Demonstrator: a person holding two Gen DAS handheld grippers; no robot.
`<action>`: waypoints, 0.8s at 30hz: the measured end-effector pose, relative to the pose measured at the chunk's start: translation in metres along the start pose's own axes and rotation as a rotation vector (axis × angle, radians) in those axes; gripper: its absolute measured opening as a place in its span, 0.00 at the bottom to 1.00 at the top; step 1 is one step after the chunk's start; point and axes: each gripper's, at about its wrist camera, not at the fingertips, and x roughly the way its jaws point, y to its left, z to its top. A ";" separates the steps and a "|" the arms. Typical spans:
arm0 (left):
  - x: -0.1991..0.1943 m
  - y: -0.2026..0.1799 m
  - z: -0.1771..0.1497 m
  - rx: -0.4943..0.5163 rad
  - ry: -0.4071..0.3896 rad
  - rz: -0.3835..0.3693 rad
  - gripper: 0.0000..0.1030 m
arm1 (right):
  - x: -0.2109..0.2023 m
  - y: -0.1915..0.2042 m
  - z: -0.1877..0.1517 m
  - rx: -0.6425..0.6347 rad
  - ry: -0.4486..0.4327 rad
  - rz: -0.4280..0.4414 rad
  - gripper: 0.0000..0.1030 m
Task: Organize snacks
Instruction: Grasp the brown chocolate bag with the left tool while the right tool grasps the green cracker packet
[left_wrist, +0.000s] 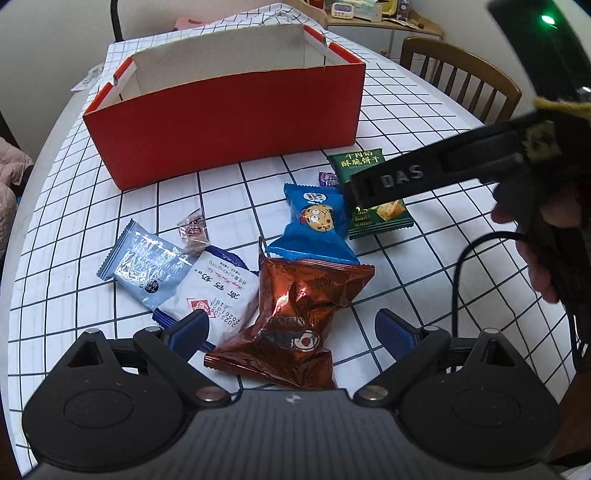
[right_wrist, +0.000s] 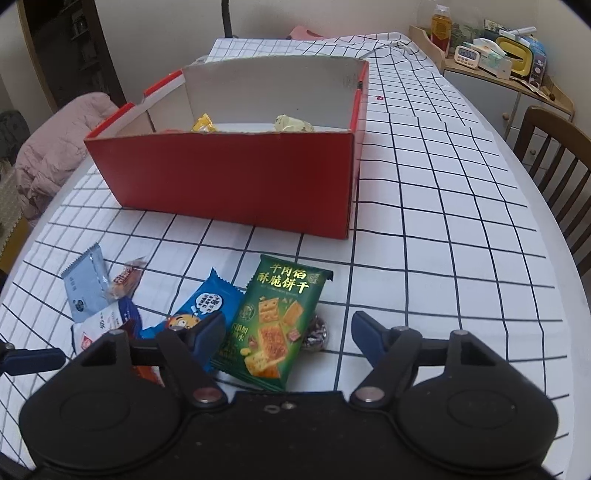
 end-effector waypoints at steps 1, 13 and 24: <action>0.000 -0.001 0.000 0.007 -0.002 0.001 0.94 | 0.002 0.001 0.001 -0.005 0.005 0.000 0.71; 0.005 -0.004 -0.001 0.051 0.006 0.045 0.57 | 0.011 0.005 0.001 -0.029 0.017 -0.007 0.51; 0.006 0.001 0.004 0.003 0.026 0.012 0.39 | 0.002 0.002 -0.001 -0.016 -0.024 0.023 0.34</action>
